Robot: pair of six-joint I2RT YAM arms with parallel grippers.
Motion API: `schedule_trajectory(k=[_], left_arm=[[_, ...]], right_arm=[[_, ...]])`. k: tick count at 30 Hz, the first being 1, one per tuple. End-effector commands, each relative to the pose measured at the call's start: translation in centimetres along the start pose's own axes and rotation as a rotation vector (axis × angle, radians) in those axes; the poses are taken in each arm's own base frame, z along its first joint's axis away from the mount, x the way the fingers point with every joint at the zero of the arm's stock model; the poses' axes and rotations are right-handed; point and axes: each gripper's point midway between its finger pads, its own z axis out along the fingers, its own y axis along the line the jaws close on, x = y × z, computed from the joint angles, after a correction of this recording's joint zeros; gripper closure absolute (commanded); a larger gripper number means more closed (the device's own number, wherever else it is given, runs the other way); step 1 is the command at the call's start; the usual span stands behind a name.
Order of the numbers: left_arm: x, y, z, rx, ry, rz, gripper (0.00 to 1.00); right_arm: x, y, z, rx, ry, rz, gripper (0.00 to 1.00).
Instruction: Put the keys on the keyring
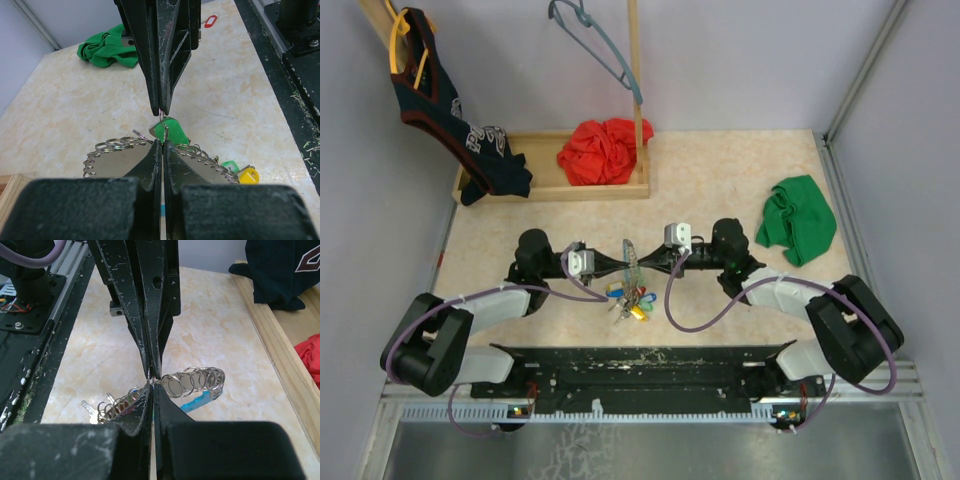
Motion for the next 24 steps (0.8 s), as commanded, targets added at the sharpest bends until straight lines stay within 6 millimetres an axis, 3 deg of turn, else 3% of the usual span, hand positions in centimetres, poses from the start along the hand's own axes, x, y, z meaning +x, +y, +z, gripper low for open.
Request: schedule_trajectory(k=[1,12,21,24], left_arm=[[-1.0,0.0,0.1,0.022,-0.035,0.044,1.00],[-1.2,0.1,0.0,0.015,-0.042,0.040,1.00],[-0.7,0.4,-0.1,-0.009,-0.018,0.045,1.00],[-0.5,0.7,-0.2,-0.030,-0.007,0.042,1.00]], right_arm=[[-2.0,-0.6,0.6,-0.014,-0.051,-0.056,1.00],[-1.8,-0.4,0.9,-0.015,-0.043,-0.045,1.00],[-1.8,-0.8,-0.7,0.085,0.009,-0.017,1.00],[-0.8,-0.9,-1.8,0.173,0.070,0.067,1.00]])
